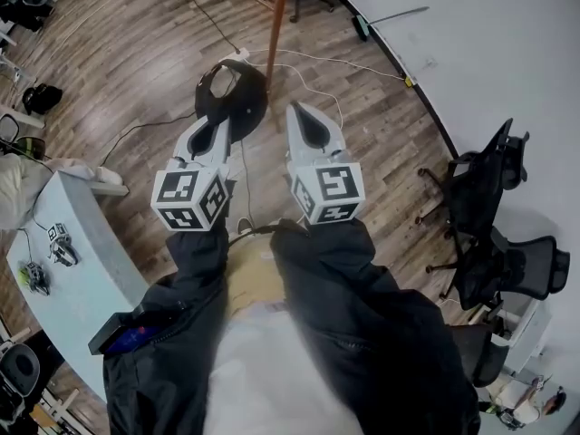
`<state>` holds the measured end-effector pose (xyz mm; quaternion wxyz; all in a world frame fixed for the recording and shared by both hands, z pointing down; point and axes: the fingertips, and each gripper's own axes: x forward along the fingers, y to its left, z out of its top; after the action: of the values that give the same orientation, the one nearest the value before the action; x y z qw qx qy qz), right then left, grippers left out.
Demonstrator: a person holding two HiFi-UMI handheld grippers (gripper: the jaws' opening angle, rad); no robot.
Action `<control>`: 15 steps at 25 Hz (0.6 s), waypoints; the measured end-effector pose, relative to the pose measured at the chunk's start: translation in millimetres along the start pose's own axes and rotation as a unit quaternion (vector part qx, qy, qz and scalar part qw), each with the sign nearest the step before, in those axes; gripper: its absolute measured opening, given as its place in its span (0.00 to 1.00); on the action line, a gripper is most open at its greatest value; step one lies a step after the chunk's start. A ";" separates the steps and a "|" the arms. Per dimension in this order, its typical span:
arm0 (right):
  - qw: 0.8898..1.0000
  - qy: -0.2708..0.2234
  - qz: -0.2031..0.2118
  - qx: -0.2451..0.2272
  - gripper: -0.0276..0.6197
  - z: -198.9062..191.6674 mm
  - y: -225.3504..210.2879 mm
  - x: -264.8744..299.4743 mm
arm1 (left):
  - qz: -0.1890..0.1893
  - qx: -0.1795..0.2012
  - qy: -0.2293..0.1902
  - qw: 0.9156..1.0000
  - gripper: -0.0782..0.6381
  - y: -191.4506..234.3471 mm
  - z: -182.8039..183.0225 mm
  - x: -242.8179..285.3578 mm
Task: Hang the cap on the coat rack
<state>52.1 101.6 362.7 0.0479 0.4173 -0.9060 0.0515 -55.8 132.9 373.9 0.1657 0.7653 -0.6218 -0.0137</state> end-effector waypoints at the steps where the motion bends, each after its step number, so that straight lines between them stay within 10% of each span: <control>1: 1.000 0.003 0.001 -0.002 0.04 -1.6 2.3 0.9 | 0.000 -0.001 0.000 1.000 0.12 2.2 -0.5 -0.8; 15: 0.999 0.021 -0.027 -0.007 0.04 -23.5 23.6 -1.7 | 0.001 -0.034 0.011 0.999 0.12 46.7 -23.8 -26.5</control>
<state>36.2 121.2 384.5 0.0714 0.4403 -0.8935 0.0523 -100.7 155.9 404.1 0.1985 0.7587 -0.6199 -0.0266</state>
